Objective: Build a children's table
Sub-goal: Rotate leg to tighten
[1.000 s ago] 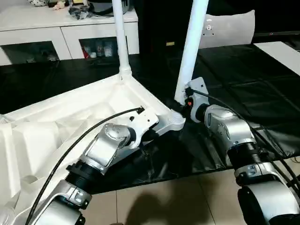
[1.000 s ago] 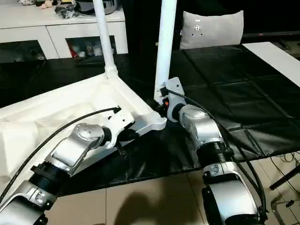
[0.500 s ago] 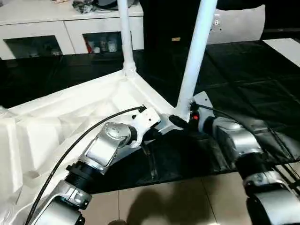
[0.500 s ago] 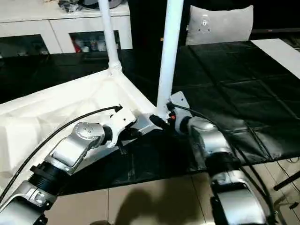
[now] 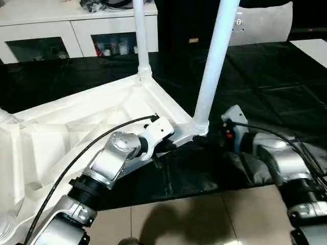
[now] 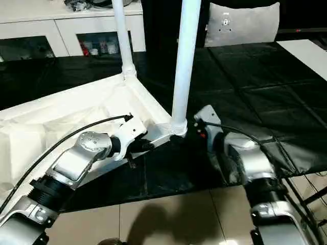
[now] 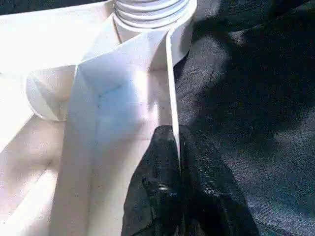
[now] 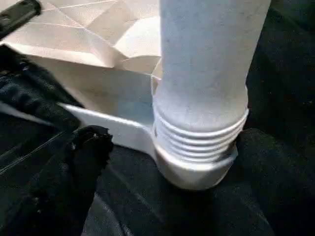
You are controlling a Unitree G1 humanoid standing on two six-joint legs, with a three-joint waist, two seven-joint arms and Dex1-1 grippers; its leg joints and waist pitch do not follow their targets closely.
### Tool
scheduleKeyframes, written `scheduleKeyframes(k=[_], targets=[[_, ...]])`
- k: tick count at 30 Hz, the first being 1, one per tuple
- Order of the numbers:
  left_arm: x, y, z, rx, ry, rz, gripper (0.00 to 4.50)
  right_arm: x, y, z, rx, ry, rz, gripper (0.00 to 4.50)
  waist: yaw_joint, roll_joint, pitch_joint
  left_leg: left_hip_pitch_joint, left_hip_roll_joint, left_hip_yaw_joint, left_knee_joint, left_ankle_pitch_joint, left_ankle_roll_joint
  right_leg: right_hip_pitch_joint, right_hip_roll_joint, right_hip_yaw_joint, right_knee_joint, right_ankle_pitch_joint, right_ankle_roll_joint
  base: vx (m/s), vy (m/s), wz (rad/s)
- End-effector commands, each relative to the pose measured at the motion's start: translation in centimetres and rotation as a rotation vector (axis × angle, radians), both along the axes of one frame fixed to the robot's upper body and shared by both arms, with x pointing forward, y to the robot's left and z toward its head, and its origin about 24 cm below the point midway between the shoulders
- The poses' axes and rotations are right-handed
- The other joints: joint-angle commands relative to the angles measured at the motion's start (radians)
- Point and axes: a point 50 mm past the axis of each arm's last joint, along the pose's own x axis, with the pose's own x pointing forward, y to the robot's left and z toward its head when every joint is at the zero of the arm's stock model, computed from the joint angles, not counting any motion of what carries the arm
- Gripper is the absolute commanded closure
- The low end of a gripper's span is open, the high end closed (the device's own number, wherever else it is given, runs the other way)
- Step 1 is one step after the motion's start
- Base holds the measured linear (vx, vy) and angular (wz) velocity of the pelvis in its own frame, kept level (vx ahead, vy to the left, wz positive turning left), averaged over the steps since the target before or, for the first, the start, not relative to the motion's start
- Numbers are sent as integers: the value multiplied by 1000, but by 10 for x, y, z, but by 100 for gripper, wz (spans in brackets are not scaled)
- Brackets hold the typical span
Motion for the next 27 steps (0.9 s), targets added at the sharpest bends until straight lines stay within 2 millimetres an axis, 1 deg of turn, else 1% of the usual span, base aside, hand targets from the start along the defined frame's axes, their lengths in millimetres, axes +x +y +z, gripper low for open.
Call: scheduleKeyframes(k=[1,6,7,8,9,13,14,17,20,21,22,23,25,26,27], targets=[[4,0,8,24,-46,-33,450,-1,0,9,15,-40,33,2,0,-9,-63,-7,46,-1,-54,1,141,66,-82,65,-77,16,-223,0,0,0],[2,2,6,29,-38,-79,450,-5,-9,16,7,-76,63,2,4,-9,-64,-7,46,-1,-52,4,147,66,-82,64,-76,22,-224,0,0,0],[1,4,5,33,-38,-113,450,-7,-14,18,-11,-86,86,2,3,-9,-64,-8,46,-1,-52,4,148,67,-81,64,-76,22,-224,0,0,0],[1,5,4,37,-38,-126,450,-8,-16,18,-22,-89,97,2,6,-5,-65,-7,46,-2,-51,3,149,66,-82,63,-76,18,-223,0,0,0],[0,6,4,36,-39,-136,450,-9,-17,19,-27,-93,107,2,5,-8,-66,-6,47,-1,-50,4,149,66,-80,64,-75,25,-223,0,0,0],[-2,10,7,33,-55,-255,450,-13,-23,23,-54,-118,180,2,10,-7,-66,-6,48,-1,-50,-1,154,65,-81,64,-73,29,-227,0,0,0],[-2,11,7,35,-51,-277,450,-14,-23,24,-53,-115,194,2,10,-8,-69,-6,48,-1,-49,3,156,66,-81,64,-72,35,-229,0,0,0],[-4,13,7,60,-50,-338,450,-14,-23,24,-49,-111,222,2,14,-6,-71,-2,52,-2,-48,8,163,63,-82,64,-68,51,-242,0,0,0],[-4,16,6,97,-55,-383,450,-13,-22,24,-50,-119,234,2,20,-5,-72,-1,54,-2,-47,14,161,62,-83,65,-63,64,-249,0,0,0],[-5,17,6,102,-56,-393,450,-13,-21,23,-53,-119,244,2,22,-5,-73,0,55,-2,-46,18,160,61,-84,66,-62,71,-250,0,0,0],[-5,17,6,116,-57,-423,450,-14,-19,22,-57,-114,275,2,23,-9,-73,-1,55,-1,-46,21,161,62,-84,66,-61,75,-251,0,0,0],[-6,18,6,119,-56,-438,450,-15,-18,21,-54,-106,297,2,28,-11,-74,-1,54,0,-45,25,162,62,-84,66,-59,82,-253,0,0,0],[-6,18,6,121,-56,-453,450,-16,-17,20,-56,-98,319,2,32,-10,-75,-2,54,0,-44,33,166,63,-84,65,-56,92,-254,0,0,0],[-7,17,7,116,-55,-480,450,-18,-15,18,-58,-80,353,2,30,-16,-75,-2,54,1,-44,36,169,63,-83,66,-57,95,-252,0,0,0],[-7,17,8,112,-54,-491,450,-19,-15,17,-58,-70,367,2,32,-13,-75,-3,54,0,-43,36,172,63,-84,65,-55,91,-252,0,0,0]])
